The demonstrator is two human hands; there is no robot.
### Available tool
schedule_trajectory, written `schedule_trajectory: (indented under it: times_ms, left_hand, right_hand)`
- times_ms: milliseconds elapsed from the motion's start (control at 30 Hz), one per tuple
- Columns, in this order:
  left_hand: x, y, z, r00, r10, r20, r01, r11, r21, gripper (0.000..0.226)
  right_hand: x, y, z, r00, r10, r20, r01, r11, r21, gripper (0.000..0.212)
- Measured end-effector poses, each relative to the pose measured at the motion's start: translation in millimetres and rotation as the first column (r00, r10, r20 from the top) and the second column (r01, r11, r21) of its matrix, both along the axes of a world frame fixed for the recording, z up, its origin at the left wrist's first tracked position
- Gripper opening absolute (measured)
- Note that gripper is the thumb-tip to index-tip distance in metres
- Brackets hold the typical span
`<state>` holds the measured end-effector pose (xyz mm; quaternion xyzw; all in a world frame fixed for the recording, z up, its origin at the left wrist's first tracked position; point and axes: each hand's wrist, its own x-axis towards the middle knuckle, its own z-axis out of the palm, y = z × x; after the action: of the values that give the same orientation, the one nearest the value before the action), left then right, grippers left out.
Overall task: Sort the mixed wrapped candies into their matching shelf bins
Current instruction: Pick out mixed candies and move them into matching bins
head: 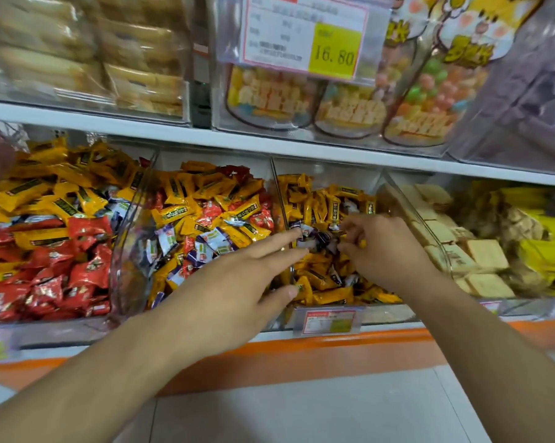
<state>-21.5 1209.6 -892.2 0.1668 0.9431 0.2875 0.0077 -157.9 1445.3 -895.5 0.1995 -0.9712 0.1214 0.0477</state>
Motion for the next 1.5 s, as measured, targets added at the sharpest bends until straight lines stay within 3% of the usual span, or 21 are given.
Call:
schedule_trajectory:
  times_ms: [67,167,500,600,667,800,967,1067,1167,1267,1367,1433,1500]
  left_hand:
    - [0.6,0.7,-0.2,1.0,0.004,0.007,-0.004,1.0,0.002,0.056]
    - [2.4,0.6,1.6,1.0,0.01,0.021,-0.01,1.0,-0.003,0.056]
    - [3.6,-0.7,3.9,0.999,0.005,0.045,-0.004,1.0,-0.02,0.057]
    - [3.9,-1.0,4.0,0.999,0.001,0.048,-0.001,1.0,-0.018,0.057]
    - [3.8,-2.2,3.4,0.999,0.001,0.046,0.0,1.0,-0.016,0.057]
    - [2.3,-2.2,2.9,0.999,0.012,0.053,-0.012,1.0,0.005,0.057]
    - [-0.8,-1.5,4.8,0.99,0.138,-0.016,-0.135,0.985,0.111,0.051]
    - [-1.1,-3.8,13.1,0.949,0.311,-0.051,-0.279,0.904,0.324,0.045]
    - [-0.7,-12.6,20.2,0.937,0.344,0.058,-0.321,0.789,0.524,0.034]
    - [1.1,-22.4,25.3,0.929,0.353,0.115,-0.354,0.75,0.559,0.007]
    - [2.4,-36.0,26.9,0.871,0.484,0.083,-0.461,0.747,0.479,0.009]
    - [2.8,-46.0,26.6,0.827,0.562,-0.001,-0.54,0.796,0.275,0.015]
    - [2.8,-49.4,23.8,0.833,0.552,-0.028,-0.546,0.83,0.112,0.036]
  right_hand:
    - [-1.5,-7.7,-1.6,0.998,0.063,-0.01,-0.063,0.998,0.029,0.05]
    - [-4.7,-14.7,-5.5,0.99,0.126,0.067,-0.131,0.989,0.07,0.057]
    - [-6.8,-9.1,-14.5,0.993,0.109,-0.043,-0.105,0.991,0.083,0.025]
    - [-10.6,-6.5,-17.0,0.986,0.106,-0.132,-0.103,0.994,0.031,0.005]
    - [-10.0,-6.6,-13.6,0.985,0.05,-0.164,-0.059,0.997,-0.05,0.013]
    - [-3.9,-7.7,-0.7,0.996,-0.083,-0.044,0.068,0.961,-0.266,0.019]
    - [20.7,-21.3,22.0,0.996,-0.014,0.085,0.052,0.883,-0.466,0.024]
    - [46.8,-41.8,33.5,0.989,0.127,0.072,-0.079,0.878,-0.471,0.021]
    - [64.0,-62.9,35.8,0.959,0.264,0.101,-0.179,0.845,-0.504,0.016]
    - [71.4,-73.0,35.3,0.93,0.322,0.178,-0.192,0.837,-0.513,0.023]
    - [59.3,-62.9,33.4,0.94,0.285,0.187,-0.14,0.823,-0.551,0.029]
    - [44.1,-51.5,28.4,0.981,0.156,0.116,-0.07,0.839,-0.539,0.026]
    - [29.9,-41.6,20.8,0.998,0.023,0.063,0.008,0.89,-0.456,0.024]
